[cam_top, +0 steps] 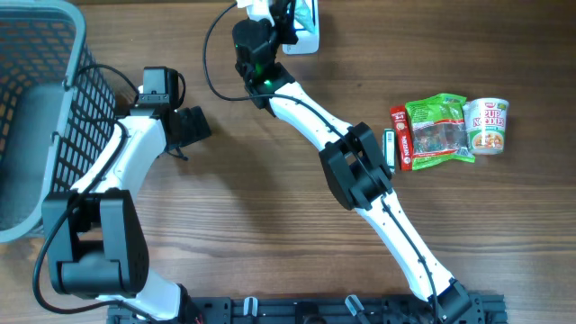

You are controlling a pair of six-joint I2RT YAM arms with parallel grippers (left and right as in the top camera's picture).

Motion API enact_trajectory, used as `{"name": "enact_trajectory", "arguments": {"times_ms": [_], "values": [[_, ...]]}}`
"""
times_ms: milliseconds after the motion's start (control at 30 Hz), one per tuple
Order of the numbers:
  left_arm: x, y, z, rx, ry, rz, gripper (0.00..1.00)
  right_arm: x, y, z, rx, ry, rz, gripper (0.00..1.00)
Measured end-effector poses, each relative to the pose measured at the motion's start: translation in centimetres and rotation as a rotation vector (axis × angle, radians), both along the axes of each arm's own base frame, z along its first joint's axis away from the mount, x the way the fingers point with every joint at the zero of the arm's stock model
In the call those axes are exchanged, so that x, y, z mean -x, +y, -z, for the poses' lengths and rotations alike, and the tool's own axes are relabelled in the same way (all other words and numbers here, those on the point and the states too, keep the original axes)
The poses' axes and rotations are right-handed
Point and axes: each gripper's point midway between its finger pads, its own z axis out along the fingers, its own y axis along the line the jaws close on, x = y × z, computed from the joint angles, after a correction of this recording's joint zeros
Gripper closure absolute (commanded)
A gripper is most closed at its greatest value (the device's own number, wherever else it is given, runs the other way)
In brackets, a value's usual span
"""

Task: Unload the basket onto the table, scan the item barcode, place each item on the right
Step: 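Hold the wipes pack at the barcode scanner with the right gripper, then carry the teal wipes pack right and set it beside the Haribo bag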

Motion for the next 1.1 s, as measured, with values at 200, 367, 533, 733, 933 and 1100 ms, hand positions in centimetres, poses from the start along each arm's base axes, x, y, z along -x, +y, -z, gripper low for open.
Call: {"name": "enact_trajectory", "arguments": {"times_ms": [200,367,533,733,933,1100], "values": [[0.0,0.0,0.0,0.000,0.000,0.000,0.00,0.1,0.1,-2.1,0.072,-0.029,-0.005,0.96],[0.0,0.0,0.0,0.000,0.000,0.000,0.00,0.7,-0.8,-5.5,0.136,-0.007,0.036,0.96],[0.0,0.0,0.0,0.000,0.000,0.000,0.00,1.9,-1.3,-11.2,0.312,0.157,-0.010,0.96],[0.0,0.0,0.0,0.000,0.000,0.000,0.00,4.0,-2.3,-13.0,0.450,0.369,-0.103,0.96],[0.0,0.0,0.0,0.000,0.000,0.000,0.00,7.4,-3.3,-8.7,0.361,0.656,-0.304,0.96],[0.0,0.0,0.0,0.000,0.000,0.000,0.00,13.7,-6.6,-8.6,0.111,0.926,-0.491,0.96]]}}
